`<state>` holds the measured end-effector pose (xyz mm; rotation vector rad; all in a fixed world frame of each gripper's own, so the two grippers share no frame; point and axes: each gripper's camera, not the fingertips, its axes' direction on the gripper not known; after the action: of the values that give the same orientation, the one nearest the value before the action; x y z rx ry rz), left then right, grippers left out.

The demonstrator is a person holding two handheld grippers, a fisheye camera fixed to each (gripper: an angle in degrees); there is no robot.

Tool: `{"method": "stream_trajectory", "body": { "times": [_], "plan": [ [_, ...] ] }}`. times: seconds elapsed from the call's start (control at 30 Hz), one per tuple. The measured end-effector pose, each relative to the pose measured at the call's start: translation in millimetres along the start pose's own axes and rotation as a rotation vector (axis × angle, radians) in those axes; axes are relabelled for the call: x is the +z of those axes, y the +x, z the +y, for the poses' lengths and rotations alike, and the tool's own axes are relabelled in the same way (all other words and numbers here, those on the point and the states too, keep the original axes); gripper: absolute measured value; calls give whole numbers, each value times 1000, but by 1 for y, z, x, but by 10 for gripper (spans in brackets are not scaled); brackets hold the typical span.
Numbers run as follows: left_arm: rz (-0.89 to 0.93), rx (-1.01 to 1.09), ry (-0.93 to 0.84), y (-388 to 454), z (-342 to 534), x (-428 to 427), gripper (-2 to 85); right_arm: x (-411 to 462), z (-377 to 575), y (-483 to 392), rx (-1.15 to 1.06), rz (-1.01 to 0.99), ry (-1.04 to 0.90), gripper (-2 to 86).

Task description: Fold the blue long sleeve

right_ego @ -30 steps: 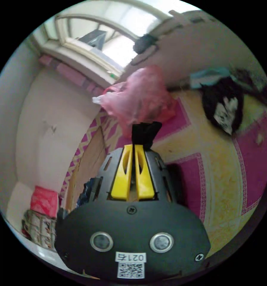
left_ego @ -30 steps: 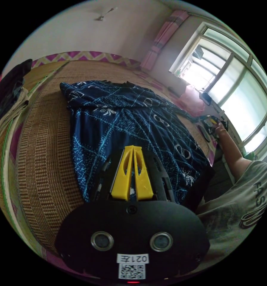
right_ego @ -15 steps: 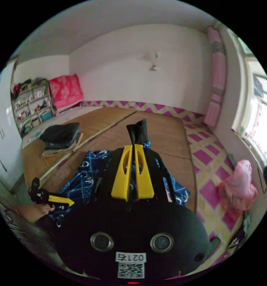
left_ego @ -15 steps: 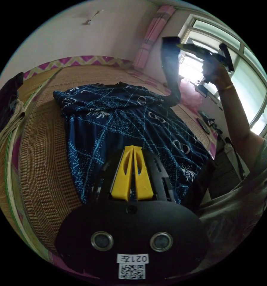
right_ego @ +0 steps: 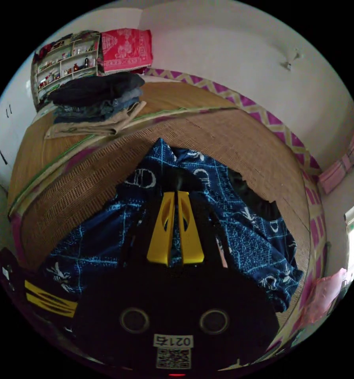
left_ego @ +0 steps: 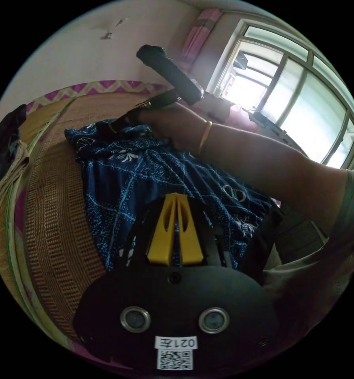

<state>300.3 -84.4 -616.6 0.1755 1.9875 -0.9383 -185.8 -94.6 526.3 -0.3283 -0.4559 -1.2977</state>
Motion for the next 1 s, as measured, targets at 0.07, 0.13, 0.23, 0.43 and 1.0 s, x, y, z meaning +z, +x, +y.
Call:
{"method": "stream_trajectory", "body": {
  "times": [0.07,0.13,0.23,0.43,1.0],
  "plan": [
    [-13,9,0,5,-4,-3,-9,6,0,-18,-44,31,3,-8],
    [-20,12,-4,7,-8,-4,-9,7,5,-27,-71,66,15,-8],
    [-29,10,-7,9,-15,-7,-9,-23,13,-28,-12,110,182,-6],
    [-55,10,-25,9,-32,-12,-9,22,21,-33,-28,-43,-25,15],
    [-5,-132,171,-47,-56,-137,81,-228,370,107,395,-82,84,42]
  ]
}}
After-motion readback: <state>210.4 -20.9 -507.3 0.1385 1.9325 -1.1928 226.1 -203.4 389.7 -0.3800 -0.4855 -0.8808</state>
